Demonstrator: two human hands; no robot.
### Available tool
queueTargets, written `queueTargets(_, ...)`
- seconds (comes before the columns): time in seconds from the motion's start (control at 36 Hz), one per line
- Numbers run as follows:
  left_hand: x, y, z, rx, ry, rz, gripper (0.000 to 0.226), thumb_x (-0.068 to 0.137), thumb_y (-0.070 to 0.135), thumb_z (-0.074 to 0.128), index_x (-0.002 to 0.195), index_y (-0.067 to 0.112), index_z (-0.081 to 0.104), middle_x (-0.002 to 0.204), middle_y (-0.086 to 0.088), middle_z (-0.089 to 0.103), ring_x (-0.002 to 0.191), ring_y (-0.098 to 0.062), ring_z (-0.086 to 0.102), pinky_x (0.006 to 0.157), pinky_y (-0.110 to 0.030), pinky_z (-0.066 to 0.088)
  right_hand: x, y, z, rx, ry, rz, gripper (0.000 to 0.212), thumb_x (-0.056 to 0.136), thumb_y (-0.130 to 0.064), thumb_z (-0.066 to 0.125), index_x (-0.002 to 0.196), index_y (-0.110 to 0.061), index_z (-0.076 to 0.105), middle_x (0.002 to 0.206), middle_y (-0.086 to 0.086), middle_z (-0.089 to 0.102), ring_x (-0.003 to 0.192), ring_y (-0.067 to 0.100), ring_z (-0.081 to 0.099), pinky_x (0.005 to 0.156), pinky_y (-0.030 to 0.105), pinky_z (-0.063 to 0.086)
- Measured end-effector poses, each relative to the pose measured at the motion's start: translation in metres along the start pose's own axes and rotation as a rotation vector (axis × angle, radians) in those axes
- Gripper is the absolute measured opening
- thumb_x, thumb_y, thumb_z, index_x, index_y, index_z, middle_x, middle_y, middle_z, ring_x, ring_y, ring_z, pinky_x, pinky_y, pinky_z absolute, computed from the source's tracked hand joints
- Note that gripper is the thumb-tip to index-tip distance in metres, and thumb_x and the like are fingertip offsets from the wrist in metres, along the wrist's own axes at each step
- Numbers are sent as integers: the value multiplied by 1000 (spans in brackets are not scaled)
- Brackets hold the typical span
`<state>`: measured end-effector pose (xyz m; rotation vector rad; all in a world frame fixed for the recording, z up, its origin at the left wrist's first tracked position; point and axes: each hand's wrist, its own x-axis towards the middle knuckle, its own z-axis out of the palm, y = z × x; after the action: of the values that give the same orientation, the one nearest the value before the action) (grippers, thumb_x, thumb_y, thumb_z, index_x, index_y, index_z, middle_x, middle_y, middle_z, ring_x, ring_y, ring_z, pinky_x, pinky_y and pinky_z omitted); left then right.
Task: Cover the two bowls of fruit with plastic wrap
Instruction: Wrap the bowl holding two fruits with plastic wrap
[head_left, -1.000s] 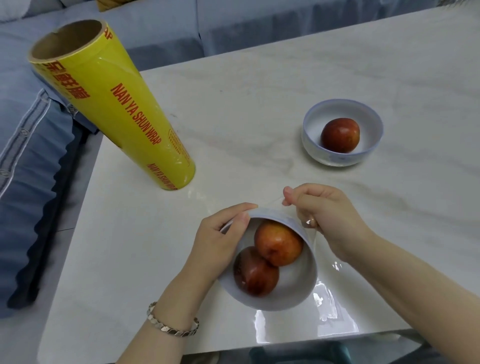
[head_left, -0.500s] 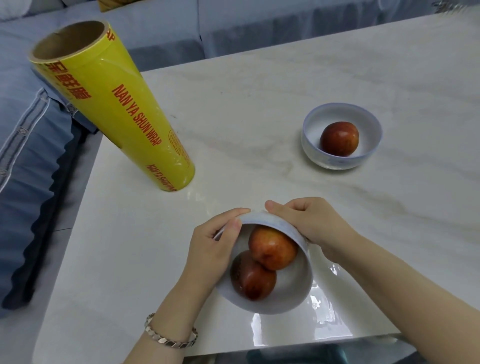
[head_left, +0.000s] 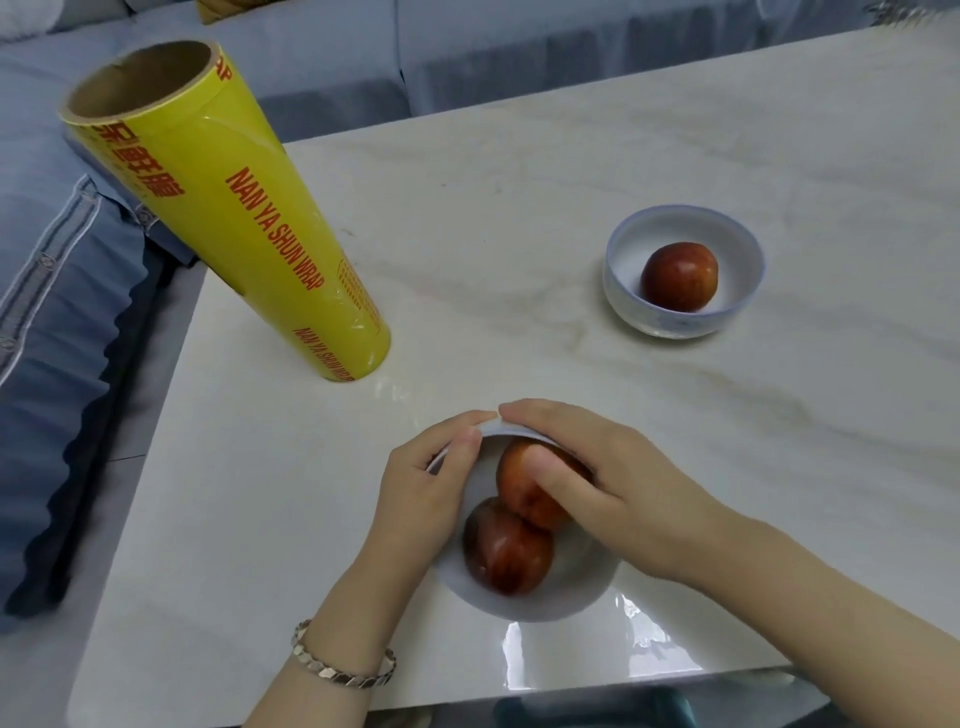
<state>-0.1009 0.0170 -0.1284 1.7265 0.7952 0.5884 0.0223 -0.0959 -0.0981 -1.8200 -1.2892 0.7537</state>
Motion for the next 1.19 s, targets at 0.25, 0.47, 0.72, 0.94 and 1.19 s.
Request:
queueTargets(0.25,2,3,0,4,42,-69,27,96,10,46,85,19,69,85,20,70,81,18,59,73,0,40,6,14,-18,295,-81,330,75,65,-71,26,103,-19,65,110,-6,65,101,4,58,90,16,41)
queueTargets(0.47,-7,10,16,-114,218,-316,38,97,37,40,70,23,64,64,15,68,65,2,61,63,-13,48,-24,32,-17,644,153,371,38,86,-32,43,112,-15,64,109,0,70,93,9,67,77,13,52)
queueTargets(0.72,5,23,16,-39,82,-251,19,87,13,50,75,18,64,81,14,63,77,1,56,65,-7,43,-18,34,-27,506,234,322,16,87,-15,57,92,-22,71,94,-3,72,79,9,62,72,12,49)
queueTargets(0.94,17,26,14,9,-87,-215,29,96,32,43,85,31,70,97,21,67,94,6,60,81,-5,44,4,30,-41,515,76,350,8,81,-15,66,83,-17,74,76,-3,71,67,6,63,64,17,55)
queueTargets(1.19,13,21,17,-45,-53,-119,29,95,18,46,79,20,70,77,21,71,78,11,61,68,-2,42,26,36,-61,416,-241,398,11,83,-14,65,75,-19,71,70,-8,69,66,-1,62,73,17,52)
